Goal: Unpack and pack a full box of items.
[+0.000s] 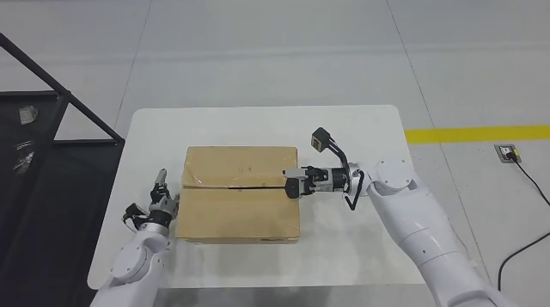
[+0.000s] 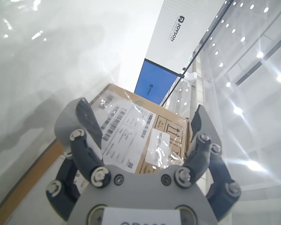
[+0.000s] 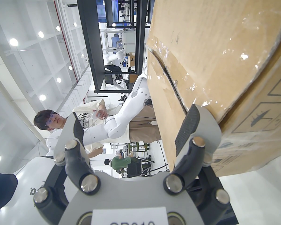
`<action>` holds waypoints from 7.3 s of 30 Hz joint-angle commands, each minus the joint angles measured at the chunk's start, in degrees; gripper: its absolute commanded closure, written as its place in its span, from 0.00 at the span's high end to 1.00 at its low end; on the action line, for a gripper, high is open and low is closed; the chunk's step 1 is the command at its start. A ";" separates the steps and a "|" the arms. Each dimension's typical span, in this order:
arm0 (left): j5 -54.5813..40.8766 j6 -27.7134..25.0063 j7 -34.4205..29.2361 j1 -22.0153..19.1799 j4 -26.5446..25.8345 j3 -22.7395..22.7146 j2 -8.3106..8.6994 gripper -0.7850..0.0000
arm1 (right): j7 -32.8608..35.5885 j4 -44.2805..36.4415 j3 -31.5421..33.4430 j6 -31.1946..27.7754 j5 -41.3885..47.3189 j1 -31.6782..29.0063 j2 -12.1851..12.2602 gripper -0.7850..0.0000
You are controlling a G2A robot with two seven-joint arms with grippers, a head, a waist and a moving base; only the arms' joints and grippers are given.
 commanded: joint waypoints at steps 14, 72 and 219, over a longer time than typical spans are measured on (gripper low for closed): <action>2.84 -15.17 5.21 8.98 -13.06 -10.15 0.30 1.00 | 0.00 0.00 0.00 0.00 0.00 0.00 0.00 1.00; 34.60 -6.82 13.59 11.16 -41.84 0.71 -3.44 1.00 | -8.69 -33.48 14.51 0.77 -4.89 -22.22 6.08 1.00; 21.94 -8.23 -11.19 22.45 -27.16 -20.85 -7.93 1.00 | -12.35 -8.07 -10.56 -1.58 7.82 -0.64 4.00 1.00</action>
